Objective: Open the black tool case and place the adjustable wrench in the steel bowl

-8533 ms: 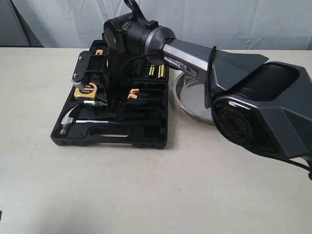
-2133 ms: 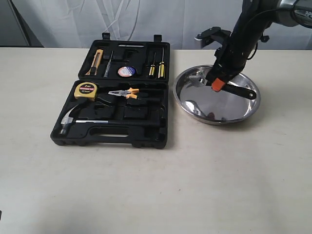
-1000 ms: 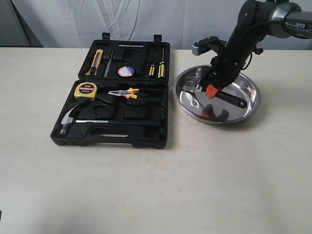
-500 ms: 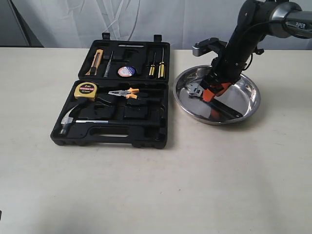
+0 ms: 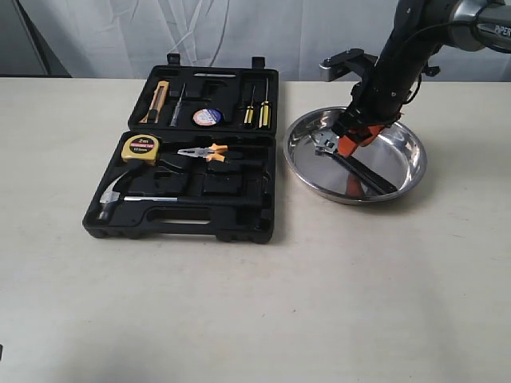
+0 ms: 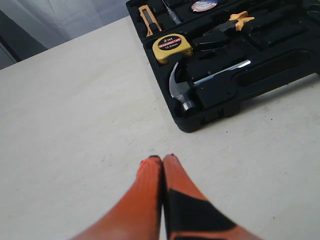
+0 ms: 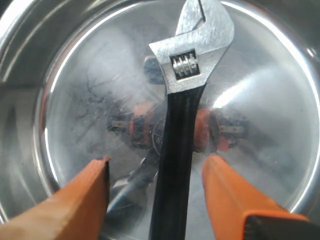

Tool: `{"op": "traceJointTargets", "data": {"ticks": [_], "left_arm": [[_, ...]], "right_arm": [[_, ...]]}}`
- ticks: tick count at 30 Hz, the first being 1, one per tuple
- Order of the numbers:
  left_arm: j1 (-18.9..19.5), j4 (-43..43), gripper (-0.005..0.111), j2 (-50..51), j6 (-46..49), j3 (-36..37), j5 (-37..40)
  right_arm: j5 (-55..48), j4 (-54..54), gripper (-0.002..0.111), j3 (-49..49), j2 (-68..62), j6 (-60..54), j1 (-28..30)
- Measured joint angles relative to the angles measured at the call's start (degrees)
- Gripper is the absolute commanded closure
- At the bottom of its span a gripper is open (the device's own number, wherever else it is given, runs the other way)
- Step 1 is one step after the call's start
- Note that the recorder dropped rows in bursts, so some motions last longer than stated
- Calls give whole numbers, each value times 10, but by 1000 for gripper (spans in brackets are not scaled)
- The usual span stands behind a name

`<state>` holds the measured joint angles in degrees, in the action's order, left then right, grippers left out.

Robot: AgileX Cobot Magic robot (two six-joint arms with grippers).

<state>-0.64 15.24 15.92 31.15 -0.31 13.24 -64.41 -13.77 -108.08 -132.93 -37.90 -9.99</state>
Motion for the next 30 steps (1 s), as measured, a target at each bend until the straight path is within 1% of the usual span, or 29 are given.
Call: {"op": "traceJointTargets", "data": {"ticks": [6, 8, 9, 10, 11, 15, 18, 23, 25, 30], "left_arm": [[0, 0, 107, 0, 0, 0, 0], [0, 0, 107, 0, 0, 0, 0], [0, 0, 107, 0, 0, 0, 0], [0, 0, 107, 0, 0, 0, 0], [0, 0, 107, 0, 0, 0, 0], [0, 0, 107, 0, 0, 0, 0], [0, 0, 107, 0, 0, 0, 0], [0, 0, 107, 0, 0, 0, 0], [0, 0, 107, 0, 0, 0, 0], [0, 0, 107, 0, 0, 0, 0]], "right_arm": [[-2, 0, 61, 0, 0, 2, 0], [-2, 0, 67, 0, 0, 2, 0], [-2, 0, 81, 0, 0, 4, 0], [-3, 0, 89, 0, 0, 4, 0], [-5, -1, 110, 0, 0, 4, 0], [-16, -15, 108, 0, 11, 5, 0], [0, -30, 108, 0, 48, 6, 0], [13, -94, 109, 5, 99, 3, 0], [42, -128, 109, 38, 136, -2, 0], [151, -138, 109, 194, 247, 17, 0]]}}
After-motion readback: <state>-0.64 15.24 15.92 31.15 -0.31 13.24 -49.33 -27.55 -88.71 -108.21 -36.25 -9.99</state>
